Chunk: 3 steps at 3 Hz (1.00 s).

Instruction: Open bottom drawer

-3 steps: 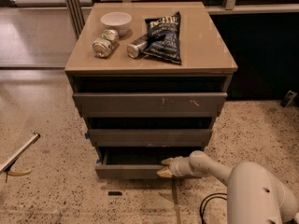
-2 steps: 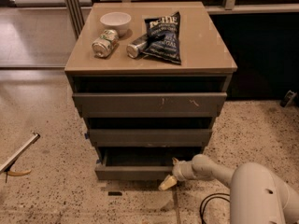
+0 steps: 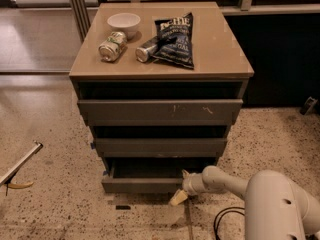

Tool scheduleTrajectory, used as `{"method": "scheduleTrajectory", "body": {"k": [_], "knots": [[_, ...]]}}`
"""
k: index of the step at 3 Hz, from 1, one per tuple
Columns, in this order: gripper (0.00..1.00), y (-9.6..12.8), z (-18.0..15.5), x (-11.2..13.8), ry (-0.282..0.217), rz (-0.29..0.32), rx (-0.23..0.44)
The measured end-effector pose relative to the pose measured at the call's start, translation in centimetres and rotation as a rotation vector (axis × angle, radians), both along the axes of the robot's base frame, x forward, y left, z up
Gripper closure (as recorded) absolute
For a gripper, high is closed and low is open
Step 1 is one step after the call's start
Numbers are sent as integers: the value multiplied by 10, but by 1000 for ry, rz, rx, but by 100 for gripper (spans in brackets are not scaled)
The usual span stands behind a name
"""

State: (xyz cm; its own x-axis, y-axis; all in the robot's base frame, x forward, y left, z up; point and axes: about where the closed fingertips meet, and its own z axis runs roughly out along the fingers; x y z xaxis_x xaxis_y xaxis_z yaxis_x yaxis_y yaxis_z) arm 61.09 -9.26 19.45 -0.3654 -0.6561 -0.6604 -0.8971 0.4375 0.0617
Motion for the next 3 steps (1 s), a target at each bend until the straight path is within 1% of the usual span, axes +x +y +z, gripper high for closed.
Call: {"method": "scheduleTrajectory", "body": {"k": [1, 2, 3], "knots": [[0, -3, -7, -19, 29, 31, -60], [19, -8, -17, -31, 68, 48, -96], [42, -8, -12, -31, 68, 48, -96]]}}
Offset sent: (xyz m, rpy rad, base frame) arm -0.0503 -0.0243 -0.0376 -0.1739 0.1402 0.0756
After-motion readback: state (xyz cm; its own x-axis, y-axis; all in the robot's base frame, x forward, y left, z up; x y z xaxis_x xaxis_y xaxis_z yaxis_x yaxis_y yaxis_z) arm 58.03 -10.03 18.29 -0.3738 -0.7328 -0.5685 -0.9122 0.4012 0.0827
